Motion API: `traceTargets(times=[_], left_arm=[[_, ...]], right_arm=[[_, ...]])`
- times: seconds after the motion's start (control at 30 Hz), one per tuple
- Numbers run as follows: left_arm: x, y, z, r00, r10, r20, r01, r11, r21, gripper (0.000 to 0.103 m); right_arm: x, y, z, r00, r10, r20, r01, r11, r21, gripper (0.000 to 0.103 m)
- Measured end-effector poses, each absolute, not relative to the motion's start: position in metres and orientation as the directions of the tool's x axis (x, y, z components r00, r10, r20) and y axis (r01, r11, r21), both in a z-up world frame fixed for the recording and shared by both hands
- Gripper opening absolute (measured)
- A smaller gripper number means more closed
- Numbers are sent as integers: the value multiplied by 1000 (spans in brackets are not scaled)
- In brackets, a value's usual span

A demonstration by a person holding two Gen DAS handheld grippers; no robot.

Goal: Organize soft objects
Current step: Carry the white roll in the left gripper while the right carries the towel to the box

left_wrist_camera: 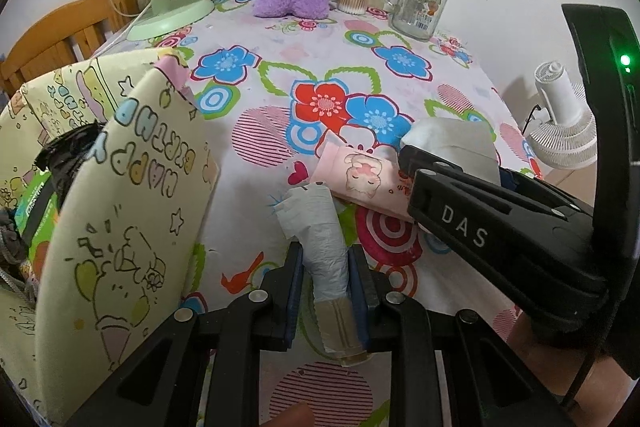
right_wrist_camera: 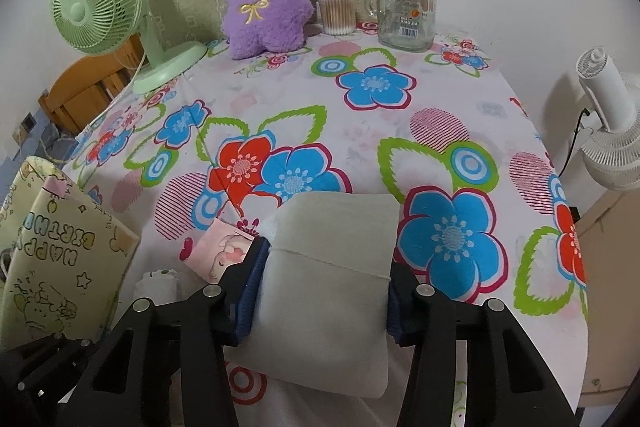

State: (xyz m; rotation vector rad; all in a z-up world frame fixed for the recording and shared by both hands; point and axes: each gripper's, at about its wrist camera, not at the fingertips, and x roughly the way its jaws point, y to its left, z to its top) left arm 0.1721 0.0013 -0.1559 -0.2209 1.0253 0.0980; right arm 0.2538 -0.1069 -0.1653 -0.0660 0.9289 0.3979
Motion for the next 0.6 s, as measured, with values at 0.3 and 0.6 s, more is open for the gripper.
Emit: traceTargets(times=[0.3,0.6], left_arm=[[162,-1,-143,534,-23,-845,-171,976,-135,22],[146,-3,-123,564,-23,-826,-159,978,-136,22]], right_arm=[[237,-108,-142,569,303,-764,-364,926,96,53],[210,-109,-111,613,305,-728,-373,925,73,53]])
